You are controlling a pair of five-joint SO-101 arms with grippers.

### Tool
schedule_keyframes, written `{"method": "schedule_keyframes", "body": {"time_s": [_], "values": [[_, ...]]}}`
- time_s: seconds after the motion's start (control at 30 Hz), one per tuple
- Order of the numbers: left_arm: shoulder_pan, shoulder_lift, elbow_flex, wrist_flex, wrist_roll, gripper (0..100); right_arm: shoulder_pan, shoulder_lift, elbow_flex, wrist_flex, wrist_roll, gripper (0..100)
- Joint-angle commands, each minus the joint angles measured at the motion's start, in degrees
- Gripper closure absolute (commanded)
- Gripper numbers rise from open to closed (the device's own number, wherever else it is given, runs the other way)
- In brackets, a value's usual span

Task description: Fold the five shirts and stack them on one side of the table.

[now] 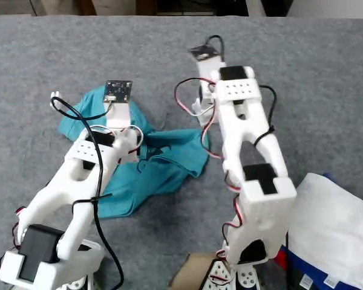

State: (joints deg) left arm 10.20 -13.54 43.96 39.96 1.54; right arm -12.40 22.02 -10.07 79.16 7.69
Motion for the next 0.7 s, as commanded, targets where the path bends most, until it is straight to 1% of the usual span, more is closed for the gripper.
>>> {"method": "schedule_keyframes", "body": {"time_s": [0.0, 0.07, 0.13, 0.23, 0.43, 0.67], "values": [[-2.9, 0.0, -2.5, -0.7, 0.4, 98, -3.6, -4.8, 0.1, 1.6, 3.0, 88.8], [-4.8, 0.3, -2.5, -0.6, 0.5, 98, -5.0, -3.7, 0.1, 2.5, 3.3, 81.4], [-6.9, 0.4, -2.4, -0.6, 0.8, 98, -7.2, -1.9, 0.1, 2.9, 3.4, 78.0], [-8.9, 0.4, -1.3, -1.1, 0.9, 98, -10.6, 1.2, 0.0, 2.9, 3.5, 77.9], [-8.7, 0.4, -1.0, -1.0, 0.9, 98, -15.4, 4.1, 0.0, 3.7, 5.0, 77.9], [-8.9, 0.5, -0.9, -1.1, 0.9, 98, -15.4, 8.7, -0.3, -5.9, 5.1, 77.9]]}}
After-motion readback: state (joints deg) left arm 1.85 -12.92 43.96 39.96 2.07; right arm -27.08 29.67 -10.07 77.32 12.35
